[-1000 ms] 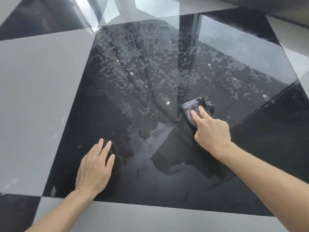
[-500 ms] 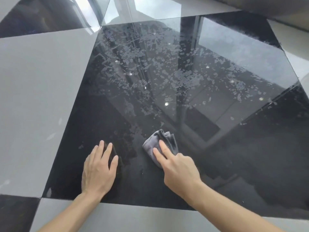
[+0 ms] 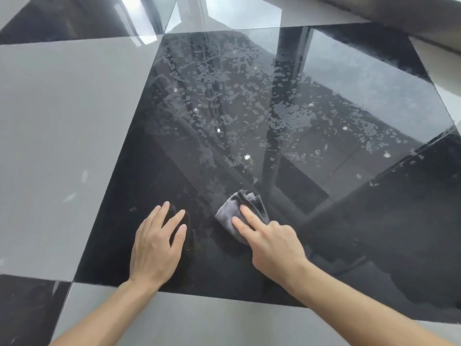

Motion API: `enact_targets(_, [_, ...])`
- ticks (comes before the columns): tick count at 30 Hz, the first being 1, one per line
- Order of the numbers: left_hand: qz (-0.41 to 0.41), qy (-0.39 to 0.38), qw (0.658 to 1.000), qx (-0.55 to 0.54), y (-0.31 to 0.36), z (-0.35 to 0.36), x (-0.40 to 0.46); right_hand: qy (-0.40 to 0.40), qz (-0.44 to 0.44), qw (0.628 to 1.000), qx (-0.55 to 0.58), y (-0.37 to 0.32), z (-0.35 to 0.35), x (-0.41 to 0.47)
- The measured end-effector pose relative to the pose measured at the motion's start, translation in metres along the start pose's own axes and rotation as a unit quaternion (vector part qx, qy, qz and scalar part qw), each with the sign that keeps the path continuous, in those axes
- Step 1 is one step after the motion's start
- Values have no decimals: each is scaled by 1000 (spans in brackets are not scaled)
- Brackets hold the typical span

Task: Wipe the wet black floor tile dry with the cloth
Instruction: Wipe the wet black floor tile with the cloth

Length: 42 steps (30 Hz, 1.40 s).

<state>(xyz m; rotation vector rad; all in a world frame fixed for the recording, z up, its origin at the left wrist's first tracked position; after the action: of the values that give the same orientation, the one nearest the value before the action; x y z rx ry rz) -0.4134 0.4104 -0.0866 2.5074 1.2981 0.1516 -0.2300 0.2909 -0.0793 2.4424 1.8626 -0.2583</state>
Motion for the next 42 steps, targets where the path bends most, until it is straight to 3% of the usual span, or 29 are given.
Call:
enact_targets(8, [-6,14,1000,-10,-24,-5,-23,-20,83,996,-27,56,-8,57])
enact_targets(12, [-53,32,998,-5,-55,-9,-34,-24,98,994,-32,68,-20,83])
enact_targets(22, [-53,57,997,-22,-65,-5,-38,-21,154,987,29,15,-3,82])
enact_targets(30, [-50,84,995,-2,-61,-7,-36,-32,91,994,56,-58,8,28])
enact_targets(35, [-39,80,996,1,-62,-6,-37,8,47,997,59,-91,1,-16])
enact_targets(42, [-42,98,994,-10,-60,-3,-39,-38,21,998,46,-94,8,-26])
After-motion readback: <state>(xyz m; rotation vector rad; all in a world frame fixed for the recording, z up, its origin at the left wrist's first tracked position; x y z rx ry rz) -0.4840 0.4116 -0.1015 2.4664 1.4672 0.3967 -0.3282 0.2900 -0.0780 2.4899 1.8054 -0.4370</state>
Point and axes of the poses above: each hand's wrist, its own x-axis towards the middle knuckle, its own z-axis out of the palm, y = z × x, the point moved 4 cm from there along x, towards the middle knuckle, and after that the axes turned 5 degrees about z, right-handed, at the moved point
